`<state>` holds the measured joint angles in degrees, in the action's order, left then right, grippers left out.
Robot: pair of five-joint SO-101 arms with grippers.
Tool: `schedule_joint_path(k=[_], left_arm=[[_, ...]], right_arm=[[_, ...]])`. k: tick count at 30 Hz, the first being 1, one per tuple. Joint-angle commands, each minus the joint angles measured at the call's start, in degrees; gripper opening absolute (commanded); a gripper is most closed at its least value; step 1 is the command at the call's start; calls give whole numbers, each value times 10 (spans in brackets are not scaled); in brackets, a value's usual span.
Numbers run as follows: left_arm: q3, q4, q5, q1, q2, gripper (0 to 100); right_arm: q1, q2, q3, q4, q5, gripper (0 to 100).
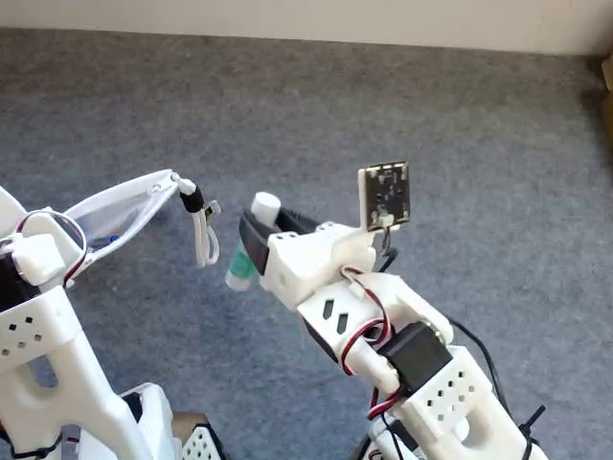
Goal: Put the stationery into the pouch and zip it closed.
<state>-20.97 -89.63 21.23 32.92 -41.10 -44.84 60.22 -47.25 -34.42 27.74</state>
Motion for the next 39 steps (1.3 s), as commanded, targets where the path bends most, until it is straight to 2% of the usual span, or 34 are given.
schedule_joint_path(k=[1, 6, 13, 18, 31, 39], left_arm=[[-6, 4, 3, -10, 7, 6], [-6, 4, 3, -10, 7, 6], [-6, 5, 3, -10, 7, 6], [-6, 5, 3, -10, 7, 6], [-6, 6, 3, -10, 7, 6], [-6, 6, 3, -10, 7, 6]], right_arm=[[-4, 18, 11, 96, -6, 4], [-4, 18, 11, 239, -6, 4], [-3, 15, 22, 322, -11, 4], [-3, 15, 58, 325, -85, 4], [-51, 9, 102, 326, -92, 4], [-66, -113, 183, 326, -92, 4]])
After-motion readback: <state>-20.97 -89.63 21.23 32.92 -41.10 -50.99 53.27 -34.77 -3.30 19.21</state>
